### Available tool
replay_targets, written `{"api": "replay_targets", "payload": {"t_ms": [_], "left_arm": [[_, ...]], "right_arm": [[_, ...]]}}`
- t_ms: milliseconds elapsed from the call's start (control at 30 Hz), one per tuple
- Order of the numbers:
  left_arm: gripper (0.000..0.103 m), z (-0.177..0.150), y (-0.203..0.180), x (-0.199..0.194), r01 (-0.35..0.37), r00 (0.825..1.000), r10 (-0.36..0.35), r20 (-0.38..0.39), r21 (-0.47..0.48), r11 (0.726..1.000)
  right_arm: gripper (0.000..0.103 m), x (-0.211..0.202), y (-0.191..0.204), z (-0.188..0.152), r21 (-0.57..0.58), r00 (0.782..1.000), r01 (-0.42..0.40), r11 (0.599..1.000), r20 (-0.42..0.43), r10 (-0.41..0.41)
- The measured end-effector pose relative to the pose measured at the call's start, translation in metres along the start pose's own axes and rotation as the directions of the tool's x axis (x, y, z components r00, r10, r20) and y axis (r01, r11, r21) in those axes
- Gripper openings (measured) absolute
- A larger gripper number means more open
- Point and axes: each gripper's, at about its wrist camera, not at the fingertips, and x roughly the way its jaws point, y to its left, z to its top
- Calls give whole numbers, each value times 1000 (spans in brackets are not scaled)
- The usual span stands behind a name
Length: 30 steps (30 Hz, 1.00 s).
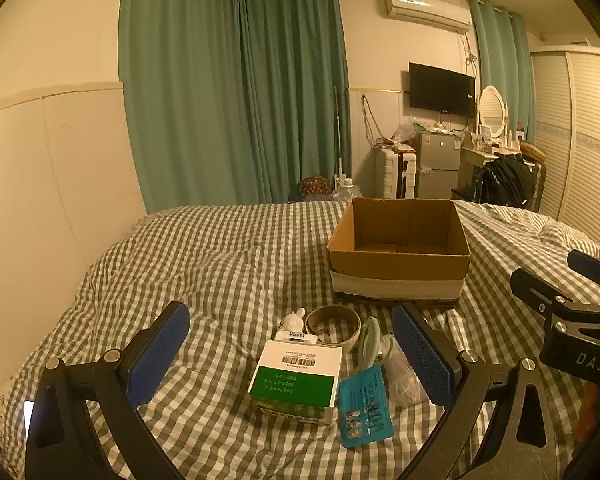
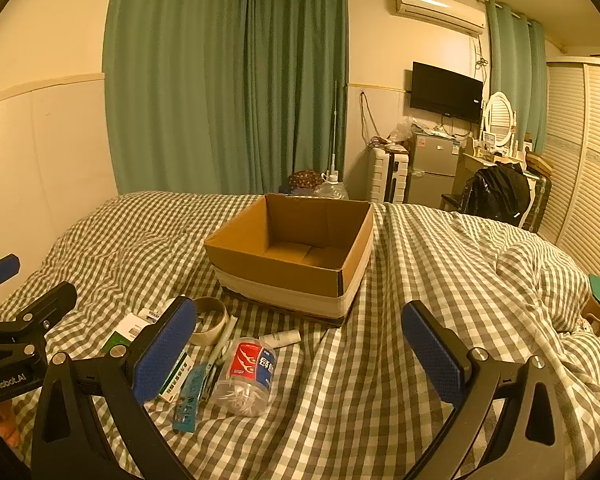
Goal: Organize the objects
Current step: 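Move both tools toward the items in front of the box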
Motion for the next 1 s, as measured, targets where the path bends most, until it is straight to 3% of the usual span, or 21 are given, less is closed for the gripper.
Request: {"api": "replay_targets", "payload": {"t_ms": [1000], "left_arm": [[103,-5,-5,2,9,1000,-9,-11,13,1000]], "right_arm": [[103,1,7,-1,-13,1000,-22,1000,2,22]]}}
